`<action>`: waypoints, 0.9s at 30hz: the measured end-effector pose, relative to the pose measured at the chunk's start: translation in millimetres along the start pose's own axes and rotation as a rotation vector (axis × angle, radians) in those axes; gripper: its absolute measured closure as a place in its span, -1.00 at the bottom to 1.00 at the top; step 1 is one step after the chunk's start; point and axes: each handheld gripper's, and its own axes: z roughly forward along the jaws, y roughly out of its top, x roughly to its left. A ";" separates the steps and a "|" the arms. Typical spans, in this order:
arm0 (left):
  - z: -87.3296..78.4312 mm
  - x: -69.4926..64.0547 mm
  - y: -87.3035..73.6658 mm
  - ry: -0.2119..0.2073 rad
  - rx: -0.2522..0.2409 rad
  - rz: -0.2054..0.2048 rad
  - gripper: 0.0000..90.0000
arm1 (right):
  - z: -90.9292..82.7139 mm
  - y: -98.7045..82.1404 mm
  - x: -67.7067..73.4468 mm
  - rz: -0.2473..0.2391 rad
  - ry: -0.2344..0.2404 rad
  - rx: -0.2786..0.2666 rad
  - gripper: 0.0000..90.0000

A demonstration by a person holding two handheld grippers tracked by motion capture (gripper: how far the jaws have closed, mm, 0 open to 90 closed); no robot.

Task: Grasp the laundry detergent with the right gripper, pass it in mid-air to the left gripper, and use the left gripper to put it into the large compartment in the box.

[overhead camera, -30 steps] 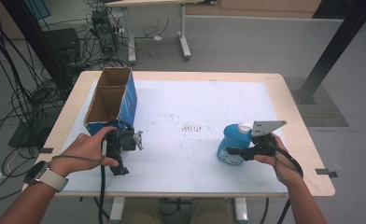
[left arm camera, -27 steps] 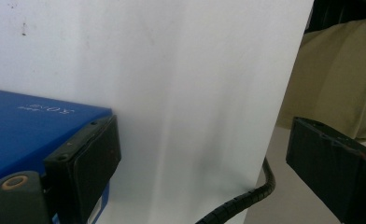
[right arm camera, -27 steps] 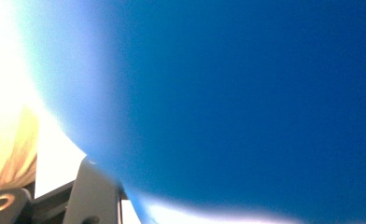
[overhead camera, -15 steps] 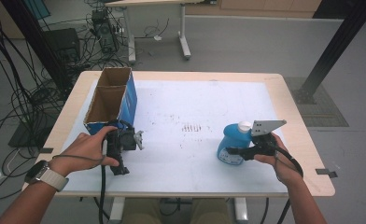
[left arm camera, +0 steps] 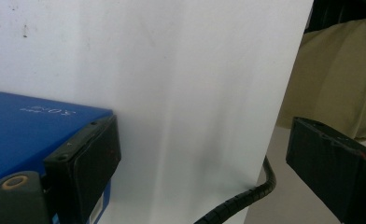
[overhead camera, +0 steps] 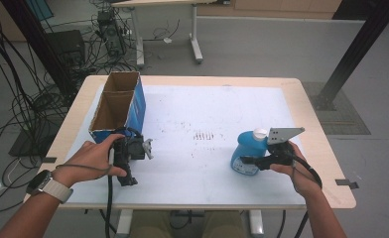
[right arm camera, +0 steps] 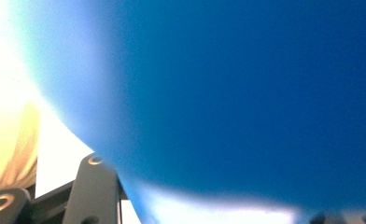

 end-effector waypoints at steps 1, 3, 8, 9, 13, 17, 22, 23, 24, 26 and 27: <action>-0.4 0.1 -0.1 0.001 0.002 0.002 -0.77 | 0.0 0.0 -0.2 0.000 -0.001 -0.001 -0.02; -1.1 -0.3 -0.2 0.002 0.001 0.001 -0.77 | 0.0 -0.1 -0.3 0.000 0.000 -0.002 -0.02; -2.5 -0.2 -0.2 0.005 0.002 -0.001 -0.77 | -0.1 -0.4 -0.7 0.002 0.002 -0.004 -0.02; -3.0 -0.1 0.0 0.006 0.002 -0.001 -0.77 | 0.0 -0.3 -0.7 0.002 0.002 -0.004 -0.02; -5.3 0.6 1.8 0.011 0.005 0.005 -0.77 | 0.2 -0.1 -1.1 0.002 0.002 -0.005 -0.02; -7.2 1.0 3.3 0.013 0.006 0.007 -0.77 | 0.0 -0.3 -1.0 0.005 0.002 -0.004 -0.02; -9.2 1.3 3.8 0.015 0.003 0.003 -0.77 | 0.0 -0.5 -1.3 0.004 0.004 -0.007 -0.02; -9.6 1.4 4.0 0.016 0.002 0.004 -0.77 | 0.1 -0.4 -1.4 0.003 0.004 -0.007 -0.02; -10.1 1.5 4.1 0.017 0.003 0.005 -0.77 | 0.1 -0.3 -1.4 0.003 0.004 -0.006 -0.02; -10.9 1.6 4.7 0.017 0.004 0.005 -0.77 | 0.0 -0.2 -1.4 0.004 0.004 -0.004 -0.02; -11.1 1.7 5.0 0.017 0.003 0.004 -0.77 | 0.1 -0.2 -1.4 0.005 0.004 -0.004 -0.02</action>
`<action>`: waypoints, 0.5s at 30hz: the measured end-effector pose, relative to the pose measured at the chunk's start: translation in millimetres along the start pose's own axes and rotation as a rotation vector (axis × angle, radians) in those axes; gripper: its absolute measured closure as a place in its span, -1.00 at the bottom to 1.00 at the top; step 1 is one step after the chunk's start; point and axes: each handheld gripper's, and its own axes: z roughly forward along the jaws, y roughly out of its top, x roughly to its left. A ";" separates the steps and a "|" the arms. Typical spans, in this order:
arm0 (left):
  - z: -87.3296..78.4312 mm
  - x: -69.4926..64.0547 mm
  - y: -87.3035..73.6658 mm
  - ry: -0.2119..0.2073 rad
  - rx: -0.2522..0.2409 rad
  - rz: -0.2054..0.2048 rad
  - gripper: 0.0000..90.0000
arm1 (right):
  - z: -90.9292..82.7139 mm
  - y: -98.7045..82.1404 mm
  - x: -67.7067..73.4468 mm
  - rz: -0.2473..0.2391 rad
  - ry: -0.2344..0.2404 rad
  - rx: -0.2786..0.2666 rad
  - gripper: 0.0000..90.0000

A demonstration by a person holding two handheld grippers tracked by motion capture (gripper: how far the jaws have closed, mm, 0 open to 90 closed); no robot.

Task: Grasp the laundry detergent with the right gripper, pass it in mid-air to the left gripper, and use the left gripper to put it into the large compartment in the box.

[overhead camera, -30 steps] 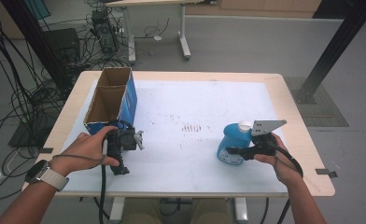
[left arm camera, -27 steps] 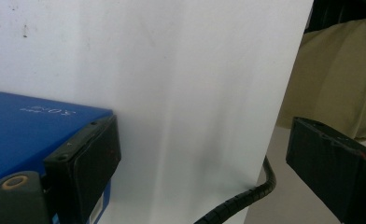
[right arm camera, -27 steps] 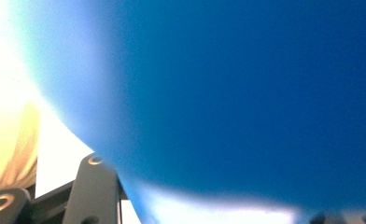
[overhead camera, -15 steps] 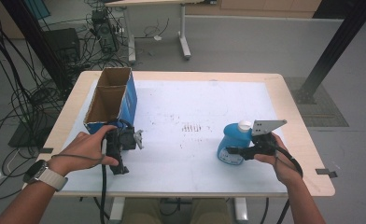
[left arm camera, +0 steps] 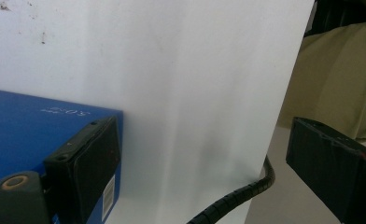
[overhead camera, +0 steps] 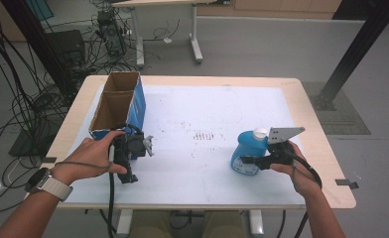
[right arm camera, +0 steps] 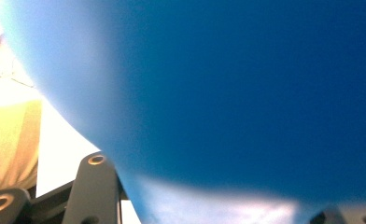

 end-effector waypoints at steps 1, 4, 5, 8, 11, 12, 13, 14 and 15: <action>-0.1 0.0 0.4 -0.001 -0.002 -0.002 -0.77 | 0.0 0.0 0.0 0.000 0.000 0.000 -0.02; -0.6 -0.1 2.0 -0.004 0.001 0.005 -0.77 | 0.0 0.0 -0.2 0.001 0.001 -0.001 -0.02; -1.1 -0.3 2.6 -0.006 0.005 0.007 -0.77 | 0.1 0.0 -0.3 -0.003 0.001 -0.002 -0.02; -1.4 -0.9 3.5 -0.007 -0.001 0.006 -0.77 | 0.0 0.0 -0.3 0.000 0.001 -0.001 -0.02; -1.7 -1.1 4.1 -0.005 0.007 0.008 -0.76 | 0.0 -0.4 -0.3 0.001 0.001 -0.004 -0.03; -2.0 -1.0 4.2 -0.005 0.009 0.009 -0.76 | 0.0 -0.4 -0.2 0.000 0.001 -0.004 -0.02; -2.0 -0.9 4.3 -0.004 0.008 0.009 -0.76 | 0.0 -0.4 -0.2 0.001 0.001 -0.004 -0.02; -1.8 -1.0 4.2 -0.003 0.007 0.009 -0.76 | 0.1 -0.3 -0.3 0.000 0.000 -0.005 -0.02; -1.6 -0.9 4.2 -0.002 0.005 0.009 -0.76 | 0.0 -0.3 -0.1 0.001 0.000 -0.004 -0.03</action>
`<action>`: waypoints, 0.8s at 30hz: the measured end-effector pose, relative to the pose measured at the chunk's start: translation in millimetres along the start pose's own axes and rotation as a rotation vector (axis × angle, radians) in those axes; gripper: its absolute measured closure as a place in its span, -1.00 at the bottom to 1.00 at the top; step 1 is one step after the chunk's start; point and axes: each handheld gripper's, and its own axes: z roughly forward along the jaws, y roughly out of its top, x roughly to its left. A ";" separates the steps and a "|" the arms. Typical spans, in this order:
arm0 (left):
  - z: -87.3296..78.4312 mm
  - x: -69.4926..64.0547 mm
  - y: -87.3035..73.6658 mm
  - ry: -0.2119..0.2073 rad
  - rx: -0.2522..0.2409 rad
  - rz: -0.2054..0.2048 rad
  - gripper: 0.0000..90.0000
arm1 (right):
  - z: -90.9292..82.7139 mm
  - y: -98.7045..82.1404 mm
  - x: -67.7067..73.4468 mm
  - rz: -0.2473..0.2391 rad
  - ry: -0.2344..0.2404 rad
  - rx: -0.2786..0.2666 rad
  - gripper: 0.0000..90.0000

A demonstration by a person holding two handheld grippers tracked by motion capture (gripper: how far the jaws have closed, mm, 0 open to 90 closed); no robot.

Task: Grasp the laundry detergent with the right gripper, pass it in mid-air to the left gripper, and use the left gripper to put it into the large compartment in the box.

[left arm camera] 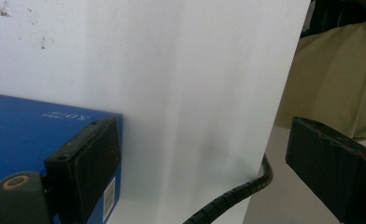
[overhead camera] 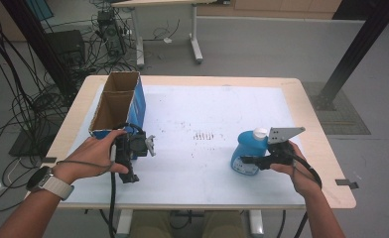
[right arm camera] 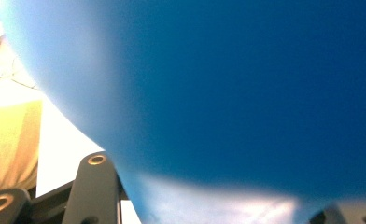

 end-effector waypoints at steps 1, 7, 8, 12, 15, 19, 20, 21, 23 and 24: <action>0.1 0.0 0.0 0.001 0.000 0.000 -0.76 | 0.1 0.0 -0.1 -0.002 0.000 -0.001 -0.03; 0.2 0.1 0.7 0.001 0.000 0.001 -0.76 | 0.0 -0.3 0.1 0.002 -0.001 -0.002 -0.03; 0.3 0.0 0.7 0.003 -0.002 0.000 -0.76 | 0.0 -0.3 0.1 0.003 -0.001 -0.002 -0.03; -0.2 -0.1 1.4 0.006 -0.006 0.000 -0.76 | 0.0 -0.3 0.1 0.003 -0.001 -0.002 -0.03; -0.7 0.3 1.8 0.008 -0.003 0.006 -0.76 | 0.0 -0.4 -0.1 0.001 -0.001 -0.004 -0.03; -1.3 0.8 2.1 0.007 -0.002 0.006 -0.76 | 0.1 -0.6 -0.2 0.001 -0.001 -0.006 -0.03; -1.0 0.7 2.1 0.008 -0.005 0.004 -0.76 | 0.1 -0.7 -0.1 0.001 -0.001 -0.007 -0.03; -1.1 0.7 2.2 0.008 -0.004 0.004 -0.76 | 0.1 -0.9 -0.2 0.001 -0.001 -0.009 -0.03; -1.4 0.8 2.7 0.007 -0.002 0.005 -0.76 | 0.1 -0.9 -0.2 0.001 -0.001 -0.009 -0.03; -1.5 0.8 2.9 0.007 -0.001 0.005 -0.76 | 0.2 -0.9 -0.2 0.001 -0.001 -0.009 -0.03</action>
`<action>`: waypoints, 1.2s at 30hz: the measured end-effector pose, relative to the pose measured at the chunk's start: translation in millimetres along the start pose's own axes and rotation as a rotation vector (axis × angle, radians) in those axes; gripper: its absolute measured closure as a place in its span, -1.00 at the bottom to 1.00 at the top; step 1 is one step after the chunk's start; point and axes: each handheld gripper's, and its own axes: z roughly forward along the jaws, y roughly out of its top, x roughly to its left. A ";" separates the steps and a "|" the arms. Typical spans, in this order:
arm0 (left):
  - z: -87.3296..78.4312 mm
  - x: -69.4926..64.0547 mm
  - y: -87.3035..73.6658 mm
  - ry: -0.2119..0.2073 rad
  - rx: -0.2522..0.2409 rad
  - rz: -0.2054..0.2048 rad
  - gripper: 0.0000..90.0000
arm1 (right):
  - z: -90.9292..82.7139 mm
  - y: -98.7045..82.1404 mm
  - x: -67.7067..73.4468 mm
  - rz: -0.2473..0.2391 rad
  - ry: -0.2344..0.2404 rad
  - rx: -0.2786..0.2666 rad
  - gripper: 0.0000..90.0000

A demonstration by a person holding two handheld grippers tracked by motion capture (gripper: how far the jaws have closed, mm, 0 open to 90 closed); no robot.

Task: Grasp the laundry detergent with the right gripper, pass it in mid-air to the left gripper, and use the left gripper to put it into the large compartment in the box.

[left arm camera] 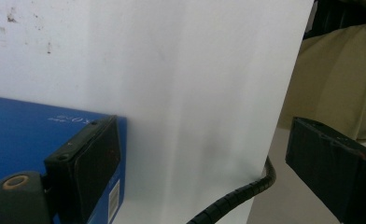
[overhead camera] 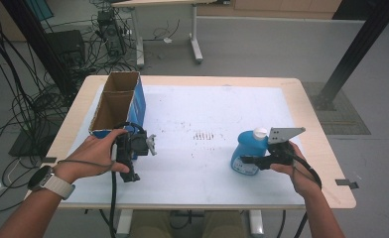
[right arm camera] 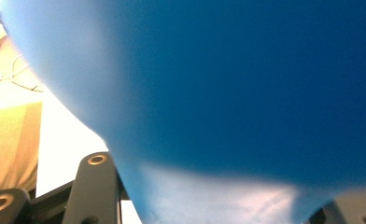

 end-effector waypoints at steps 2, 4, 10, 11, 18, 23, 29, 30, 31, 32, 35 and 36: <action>-0.3 0.1 0.3 0.001 0.001 0.002 -0.76 | 0.0 0.0 -0.1 0.000 0.000 0.000 -0.03; -0.9 0.4 0.8 0.001 0.001 0.005 -0.76 | -0.1 -0.1 0.1 0.002 -0.001 0.000 -0.03; -2.3 0.6 2.5 -0.001 0.009 0.009 -0.76 | -0.1 -0.2 -0.3 0.004 0.000 -0.001 -0.03; -2.4 0.5 2.7 -0.001 0.008 0.009 -0.76 | -0.1 -0.3 -0.3 0.004 0.000 -0.001 -0.03; -2.0 0.4 2.8 -0.001 0.007 0.010 -0.76 | 0.0 -0.4 -0.1 0.004 -0.001 -0.002 -0.03; -1.7 0.3 2.7 0.001 0.006 0.011 -0.76 | 0.0 -0.5 -0.2 0.008 -0.001 -0.003 -0.03; -1.3 0.3 3.5 0.001 0.004 0.011 -0.76 | 0.0 -0.4 -0.3 0.007 0.000 -0.002 -0.03; -1.3 0.4 3.5 0.001 0.004 0.011 -0.76 | 0.1 -0.4 -0.3 0.006 -0.001 -0.003 -0.03; -1.4 0.5 3.6 0.000 0.006 0.011 -0.76 | 0.1 -0.4 -0.3 0.006 0.000 -0.003 -0.03; -1.3 0.6 3.7 -0.001 0.006 0.012 -0.76 | 0.0 -0.4 -0.3 0.008 -0.001 -0.003 -0.03; -1.2 0.7 3.6 0.000 0.005 0.012 -0.76 | 0.0 -0.5 -0.3 0.008 -0.001 -0.004 -0.03; -1.3 0.8 3.5 -0.001 0.006 0.012 -0.76 | 0.1 -0.5 -0.3 0.008 -0.001 -0.003 -0.03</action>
